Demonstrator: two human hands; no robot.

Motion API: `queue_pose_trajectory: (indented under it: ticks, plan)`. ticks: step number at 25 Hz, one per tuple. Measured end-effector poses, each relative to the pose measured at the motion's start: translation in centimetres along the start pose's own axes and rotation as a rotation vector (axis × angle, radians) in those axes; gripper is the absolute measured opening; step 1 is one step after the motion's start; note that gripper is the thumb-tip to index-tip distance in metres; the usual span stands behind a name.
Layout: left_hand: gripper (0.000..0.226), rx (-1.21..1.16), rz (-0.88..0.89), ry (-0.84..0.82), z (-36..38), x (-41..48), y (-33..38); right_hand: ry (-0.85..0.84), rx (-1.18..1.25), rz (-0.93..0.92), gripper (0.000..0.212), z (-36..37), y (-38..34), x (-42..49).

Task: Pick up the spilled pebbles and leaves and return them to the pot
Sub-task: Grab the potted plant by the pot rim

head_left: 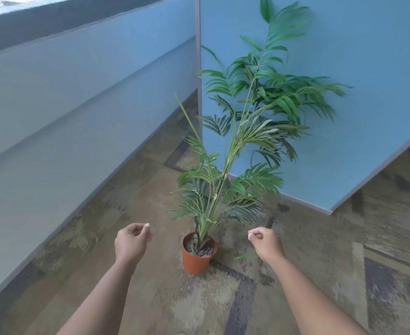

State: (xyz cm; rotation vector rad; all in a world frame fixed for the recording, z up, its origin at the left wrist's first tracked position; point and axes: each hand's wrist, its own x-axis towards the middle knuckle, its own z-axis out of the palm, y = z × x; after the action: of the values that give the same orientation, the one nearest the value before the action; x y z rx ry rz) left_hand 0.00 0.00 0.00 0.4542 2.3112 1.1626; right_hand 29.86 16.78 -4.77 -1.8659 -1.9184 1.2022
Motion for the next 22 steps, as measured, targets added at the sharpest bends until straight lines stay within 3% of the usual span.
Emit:
queue_pose_trajectory:
  ticks: [7, 13, 20, 22]
  plan:
    - [0.021, -0.068, -0.002, -0.043, 15.2, 14.6, -14.6, -0.022, 0.055, 0.069, 0.011, 18.4, 11.2, 14.6]
    - [0.021, -0.096, -0.058, -0.06, 25.1, 21.1, -26.5, -0.047, 0.045, 0.098, 0.018, 31.1, 18.9, 22.7]
    - [0.035, 0.233, -0.079, 0.011, 31.1, 26.8, -34.6, 0.038, -0.096, 0.09, 0.013, 38.5, 22.1, 29.5]
    - [0.044, 0.333, -0.152, -0.06, 32.2, 27.6, -36.1, 0.053, -0.103, 0.133, 0.023, 40.2, 22.8, 31.1]
